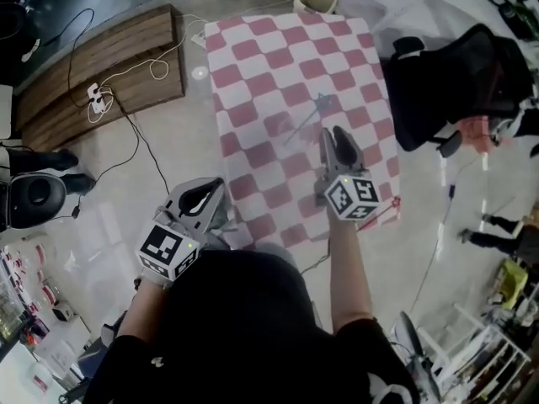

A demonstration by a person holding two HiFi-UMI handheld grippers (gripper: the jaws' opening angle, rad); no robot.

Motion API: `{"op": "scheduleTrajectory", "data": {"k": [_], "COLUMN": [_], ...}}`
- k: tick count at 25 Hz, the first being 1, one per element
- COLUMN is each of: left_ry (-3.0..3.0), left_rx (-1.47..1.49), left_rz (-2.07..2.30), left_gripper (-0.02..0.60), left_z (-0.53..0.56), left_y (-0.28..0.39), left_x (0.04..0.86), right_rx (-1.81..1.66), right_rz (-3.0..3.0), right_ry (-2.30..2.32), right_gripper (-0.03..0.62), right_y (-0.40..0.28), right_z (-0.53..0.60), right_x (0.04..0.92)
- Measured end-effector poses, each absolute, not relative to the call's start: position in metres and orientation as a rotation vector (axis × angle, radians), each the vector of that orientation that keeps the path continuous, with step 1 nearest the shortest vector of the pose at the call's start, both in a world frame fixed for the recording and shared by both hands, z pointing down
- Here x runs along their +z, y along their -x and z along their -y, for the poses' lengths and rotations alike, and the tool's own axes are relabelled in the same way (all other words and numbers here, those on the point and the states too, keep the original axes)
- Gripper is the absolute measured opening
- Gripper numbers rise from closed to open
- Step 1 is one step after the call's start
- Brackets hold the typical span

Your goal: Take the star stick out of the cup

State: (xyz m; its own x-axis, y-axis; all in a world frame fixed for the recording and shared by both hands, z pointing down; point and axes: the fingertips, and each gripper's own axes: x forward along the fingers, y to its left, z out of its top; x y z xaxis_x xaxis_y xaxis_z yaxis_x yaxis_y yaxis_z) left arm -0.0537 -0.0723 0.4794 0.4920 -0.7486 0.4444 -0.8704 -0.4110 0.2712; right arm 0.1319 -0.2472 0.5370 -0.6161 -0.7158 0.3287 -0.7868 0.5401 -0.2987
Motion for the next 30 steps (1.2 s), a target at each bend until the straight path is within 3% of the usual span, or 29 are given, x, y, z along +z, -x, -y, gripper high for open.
{"op": "scheduleTrajectory", "data": {"k": [18,25,30], "left_ry": [-2.123,-2.123,-2.139], "left_rx": [0.381,0.385,0.377], "left_rz": [1.432,1.431,1.425], "left_gripper": [0.04,0.04,0.04], "left_z": [0.056,0.055,0.057], "left_y": [0.076,0.077,0.077], "left_x": [0.505,0.505,0.502], "right_rx": [0.67,0.631,0.588], "right_rz": [2.609,2.601,2.613], "right_ry": [-1.168,-1.177,-1.173], "right_gripper": [0.124,0.051,0.037], "right_y": [-0.098,-0.098,-0.1], "right_z": [0.298,0.299,0.294], "right_x": [0.574,0.572,0.564]}}
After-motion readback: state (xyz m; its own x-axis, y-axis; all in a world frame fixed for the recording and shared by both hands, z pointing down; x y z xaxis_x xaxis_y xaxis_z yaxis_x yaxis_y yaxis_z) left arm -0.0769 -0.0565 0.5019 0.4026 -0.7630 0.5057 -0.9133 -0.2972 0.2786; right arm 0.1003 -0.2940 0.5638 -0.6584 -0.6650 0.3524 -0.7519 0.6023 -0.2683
